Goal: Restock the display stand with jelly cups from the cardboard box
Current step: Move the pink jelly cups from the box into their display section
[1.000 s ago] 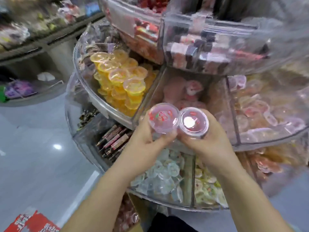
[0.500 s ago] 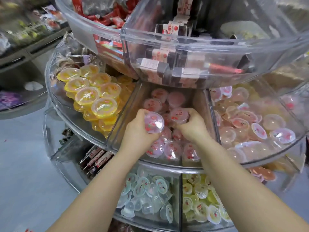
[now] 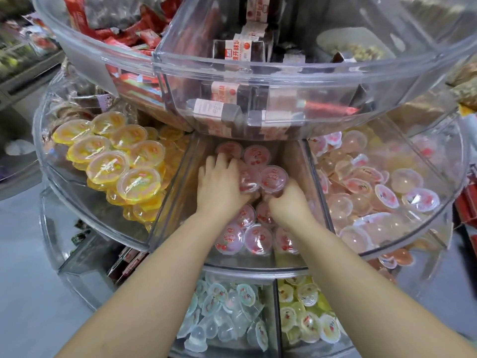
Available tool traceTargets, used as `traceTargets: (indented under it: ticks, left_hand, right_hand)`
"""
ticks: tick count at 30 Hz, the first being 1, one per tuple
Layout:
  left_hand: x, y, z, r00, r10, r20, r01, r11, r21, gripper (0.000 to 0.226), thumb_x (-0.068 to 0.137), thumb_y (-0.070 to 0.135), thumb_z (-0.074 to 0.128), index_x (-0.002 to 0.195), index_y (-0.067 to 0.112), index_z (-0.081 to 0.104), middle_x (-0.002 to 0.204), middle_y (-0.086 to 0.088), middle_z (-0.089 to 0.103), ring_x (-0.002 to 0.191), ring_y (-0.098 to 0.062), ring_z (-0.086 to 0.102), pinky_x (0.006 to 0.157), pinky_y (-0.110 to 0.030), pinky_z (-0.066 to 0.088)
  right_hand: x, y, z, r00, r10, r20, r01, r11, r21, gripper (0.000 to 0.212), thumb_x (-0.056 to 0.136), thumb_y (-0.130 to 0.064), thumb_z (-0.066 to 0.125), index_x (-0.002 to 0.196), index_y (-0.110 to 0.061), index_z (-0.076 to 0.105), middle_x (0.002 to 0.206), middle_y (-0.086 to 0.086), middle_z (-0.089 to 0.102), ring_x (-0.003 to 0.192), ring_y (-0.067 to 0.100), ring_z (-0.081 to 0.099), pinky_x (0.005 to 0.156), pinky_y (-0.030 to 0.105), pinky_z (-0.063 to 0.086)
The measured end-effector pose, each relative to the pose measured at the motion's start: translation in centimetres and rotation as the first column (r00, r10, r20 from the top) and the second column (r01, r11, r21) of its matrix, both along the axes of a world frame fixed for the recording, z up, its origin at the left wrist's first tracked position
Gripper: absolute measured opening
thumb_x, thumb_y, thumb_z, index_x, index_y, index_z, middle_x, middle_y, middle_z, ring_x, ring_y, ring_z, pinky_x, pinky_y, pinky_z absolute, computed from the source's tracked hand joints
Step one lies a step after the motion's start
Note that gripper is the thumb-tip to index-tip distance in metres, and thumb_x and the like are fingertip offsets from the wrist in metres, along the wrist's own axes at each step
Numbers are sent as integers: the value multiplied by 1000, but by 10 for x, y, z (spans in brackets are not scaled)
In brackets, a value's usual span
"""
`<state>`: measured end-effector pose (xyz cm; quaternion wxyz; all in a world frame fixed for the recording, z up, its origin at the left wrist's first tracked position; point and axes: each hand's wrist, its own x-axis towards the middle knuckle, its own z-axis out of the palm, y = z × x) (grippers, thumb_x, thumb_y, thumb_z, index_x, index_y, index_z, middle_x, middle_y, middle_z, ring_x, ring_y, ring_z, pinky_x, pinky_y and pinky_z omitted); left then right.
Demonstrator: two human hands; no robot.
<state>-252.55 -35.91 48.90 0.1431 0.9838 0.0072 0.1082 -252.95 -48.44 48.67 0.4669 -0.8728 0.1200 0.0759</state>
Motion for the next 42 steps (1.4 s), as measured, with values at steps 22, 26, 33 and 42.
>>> traceTargets:
  ticks: [22,26,33,42]
  left_hand:
    - [-3,12,-1,995,-72,69,78,993,-88,53,69,32,75,117,18,57,117,-7,56,104,-31,45,89,-39,37]
    - [-4,10,1,995,-57,84,61,997,-40,39,72,24,73,109,16,61,114,-7,60,105,-31,47,86,-39,38]
    - [-20,16,14,993,-111,36,116,955,-271,51,77,22,72,124,18,53,127,-5,49,116,-20,43,97,-30,39]
    - [-170,81,27,975,175,139,22,545,-838,22,81,17,64,91,37,65,94,16,68,90,-1,63,79,-8,46]
  right_hand:
    - [-16,8,9,977,-200,-73,213,923,321,14,80,-6,65,81,-19,61,84,7,68,81,22,65,73,35,54]
    - [-19,6,7,967,-243,-71,251,880,403,14,86,-13,62,80,-25,57,77,-4,64,70,7,59,57,20,47]
    - [-27,2,21,969,-201,-146,247,845,474,15,89,-5,57,102,-13,58,90,1,64,84,16,60,72,26,51]
    - [-112,47,55,990,127,-64,-36,660,750,29,84,4,59,105,-14,63,97,-2,69,94,10,64,83,23,50]
